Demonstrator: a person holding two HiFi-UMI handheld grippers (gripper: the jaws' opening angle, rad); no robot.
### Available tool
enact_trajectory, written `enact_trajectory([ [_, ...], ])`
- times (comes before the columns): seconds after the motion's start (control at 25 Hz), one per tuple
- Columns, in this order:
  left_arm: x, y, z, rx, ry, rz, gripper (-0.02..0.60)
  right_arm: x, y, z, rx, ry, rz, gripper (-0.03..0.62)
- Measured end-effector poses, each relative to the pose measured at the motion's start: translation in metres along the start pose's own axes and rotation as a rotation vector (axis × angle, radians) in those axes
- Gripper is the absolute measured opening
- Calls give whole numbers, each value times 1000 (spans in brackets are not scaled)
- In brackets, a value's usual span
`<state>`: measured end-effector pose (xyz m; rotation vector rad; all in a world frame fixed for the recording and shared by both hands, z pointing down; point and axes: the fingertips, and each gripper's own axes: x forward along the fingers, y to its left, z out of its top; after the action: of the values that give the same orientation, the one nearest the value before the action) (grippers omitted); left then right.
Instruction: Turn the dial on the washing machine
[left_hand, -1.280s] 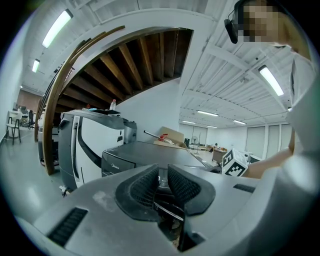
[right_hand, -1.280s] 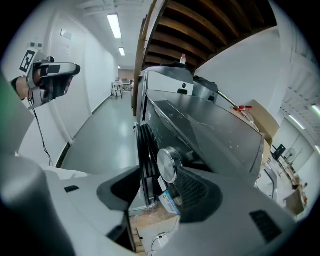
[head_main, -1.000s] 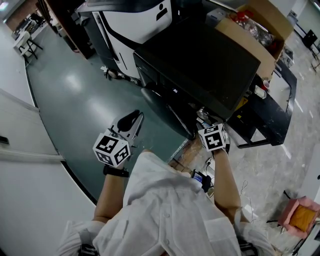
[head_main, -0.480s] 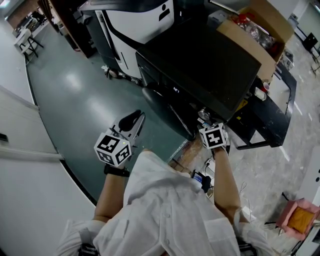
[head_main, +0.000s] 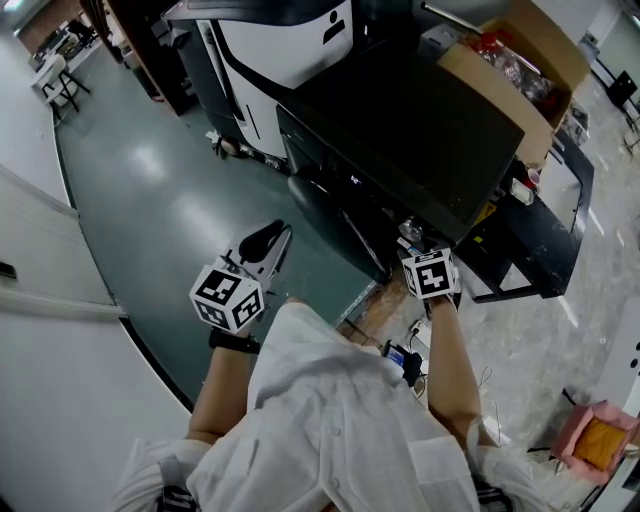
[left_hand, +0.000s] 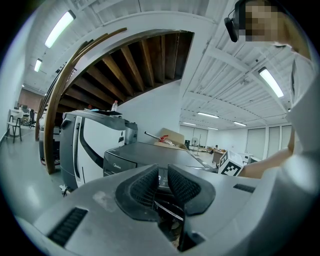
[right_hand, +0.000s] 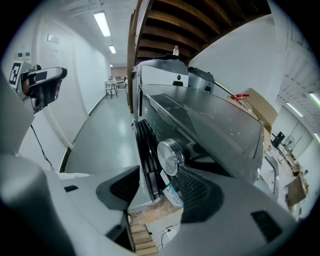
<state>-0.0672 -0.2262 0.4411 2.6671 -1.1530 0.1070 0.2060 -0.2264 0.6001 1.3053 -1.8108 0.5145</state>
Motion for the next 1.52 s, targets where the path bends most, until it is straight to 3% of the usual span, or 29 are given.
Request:
enact_trajectory([
  [0.2, 0, 0, 5, 4, -5, 2, 60, -4, 0, 3, 27, -29, 12, 235],
  [0.36, 1, 1, 8, 7, -11, 5, 60, -18, -1, 17, 57, -114, 14, 221],
  [0.52, 2, -2, 12, 13, -20, 5, 60, -47, -10, 35, 127, -276, 17, 199],
  [0.72, 4, -6, 18, 27, -28, 3, 60, -99, -30, 53, 276, -556, 51, 133],
  [0.8, 5, -8, 20, 32, -29, 3, 60, -121, -34, 57, 284, -651, 53, 68],
  [0.84, 6, -9, 21, 34, -28, 2, 60, -131, -36, 58, 279, -686, 44, 4],
  [0.96, 8, -11, 24, 44, -29, 2, 60, -160, -40, 60, 246, -766, 13, 2],
  [1.2, 2, -4, 33, 62, -42, 36, 60, -213, -61, 57, 162, -848, -151, 0],
  [1.52, -5, -8, 38, 77, -46, 42, 60, -234, -67, 53, 188, -890, -158, 0],
])
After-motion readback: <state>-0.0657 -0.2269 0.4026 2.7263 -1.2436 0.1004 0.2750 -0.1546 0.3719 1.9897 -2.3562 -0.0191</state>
